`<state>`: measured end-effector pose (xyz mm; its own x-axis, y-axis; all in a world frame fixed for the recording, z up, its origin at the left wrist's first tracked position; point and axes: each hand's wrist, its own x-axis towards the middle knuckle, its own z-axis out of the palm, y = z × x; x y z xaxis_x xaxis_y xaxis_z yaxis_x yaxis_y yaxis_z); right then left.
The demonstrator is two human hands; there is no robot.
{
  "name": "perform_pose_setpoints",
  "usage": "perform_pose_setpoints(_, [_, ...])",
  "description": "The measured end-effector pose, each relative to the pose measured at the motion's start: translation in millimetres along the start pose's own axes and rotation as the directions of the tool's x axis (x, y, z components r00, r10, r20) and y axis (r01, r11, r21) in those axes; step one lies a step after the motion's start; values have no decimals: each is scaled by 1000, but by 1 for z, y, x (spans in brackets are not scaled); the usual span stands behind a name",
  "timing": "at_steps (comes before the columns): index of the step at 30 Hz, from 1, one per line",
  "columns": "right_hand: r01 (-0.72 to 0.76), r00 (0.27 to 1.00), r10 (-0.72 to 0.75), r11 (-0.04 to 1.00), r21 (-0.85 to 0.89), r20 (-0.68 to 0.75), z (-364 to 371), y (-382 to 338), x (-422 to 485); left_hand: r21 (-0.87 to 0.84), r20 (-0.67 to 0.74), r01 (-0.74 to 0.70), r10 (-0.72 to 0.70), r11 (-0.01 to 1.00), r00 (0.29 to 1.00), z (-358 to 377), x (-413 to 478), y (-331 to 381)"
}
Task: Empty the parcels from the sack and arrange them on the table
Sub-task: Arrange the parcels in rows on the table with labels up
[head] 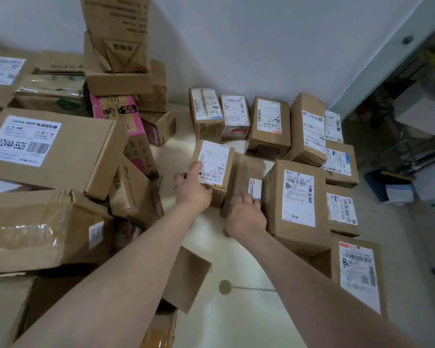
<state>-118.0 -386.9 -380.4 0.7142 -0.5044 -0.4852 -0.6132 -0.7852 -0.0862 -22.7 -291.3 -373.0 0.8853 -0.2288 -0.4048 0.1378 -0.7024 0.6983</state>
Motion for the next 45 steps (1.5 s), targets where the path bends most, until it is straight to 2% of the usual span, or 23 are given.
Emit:
perform_pose_setpoints(4, [2,999,3,995,99,-53,2,-3,-10,67,39,-24,22,997,999,-7,-6,-4])
perform_pose_setpoints(8, [98,977,-61,980,175,-207,4,-3,-33,154,-31,-51,56,987,998,-24,-26,-4])
perform_pose_setpoints(9, [130,976,-90,971,200,-199,4,-2,-39,172,-28,-47,53,984,998,-27,-33,-6])
perform_pose_setpoints(11, [142,989,-121,944,296,-88,2,-1,-53,229,15,-44,41,973,999,-34,-46,-14])
perform_pose_setpoints(14, [-23,965,-138,802,597,223,7,-1,-77,241,76,-13,-5,971,997,-40,-73,-30])
perform_pose_setpoints(16, [-99,908,-205,742,663,366,18,-1,-94,240,86,-17,-4,971,996,-42,-89,-42])
perform_pose_setpoints(18, [3,894,-275,794,608,354,34,-1,-108,269,79,3,-25,963,997,-42,-102,-55])
perform_pose_setpoints(20, [126,904,-336,800,587,265,49,-2,-115,331,67,39,-65,943,996,-41,-112,-64])
perform_pose_setpoints(21, [134,904,-353,770,623,243,55,-2,-118,367,65,53,-83,929,994,-39,-116,-67])
perform_pose_setpoints(23, [58,905,-338,700,712,259,60,0,-124,405,42,70,-95,912,995,-38,-123,-70])
perform_pose_setpoints(25, [-3,925,-289,641,768,245,59,9,-129,332,16,75,-85,940,996,-36,-124,-74])
perform_pose_setpoints(26, [14,941,-271,630,777,203,59,16,-132,266,19,97,-106,959,994,-35,-123,-75])
perform_pose_setpoints(28, [126,952,-278,738,663,128,57,29,-141,178,69,159,-173,971,982,-28,-127,-73])
perform_pose_setpoints(30, [257,942,-324,866,428,90,58,36,-150,157,122,161,-181,974,976,-17,-135,-67])
perform_pose_setpoints(31, [273,948,-312,900,339,65,58,39,-156,155,128,146,-166,977,978,-12,-139,-62])
perform_pose_setpoints(32, [245,961,-274,914,323,45,59,43,-158,156,120,127,-146,980,982,-8,-142,-56])
perform_pose_setpoints(33, [178,975,-216,897,405,49,59,49,-161,154,102,118,-135,981,986,-7,-144,-49])
perform_pose_setpoints(34, [65,984,-150,816,575,101,57,57,-164,137,78,122,-133,983,988,-8,-144,-42])
perform_pose_setpoints(36, [-165,965,-107,467,869,240,55,76,-172,13,102,146,-147,989,984,-8,-139,-32])
perform_pose_setpoints(38, [-311,938,-109,154,938,329,56,94,-182,-134,210,179,-148,975,966,-5,-143,-25])
perform_pose_setpoints(39, [-351,929,-102,52,935,355,58,100,-186,-164,255,188,-143,968,956,-2,-148,-23])
perform_pose_setpoints(45, [-495,868,-175,-247,833,464,50,114,-202,-260,315,209,-122,943,941,9,-182,-17])
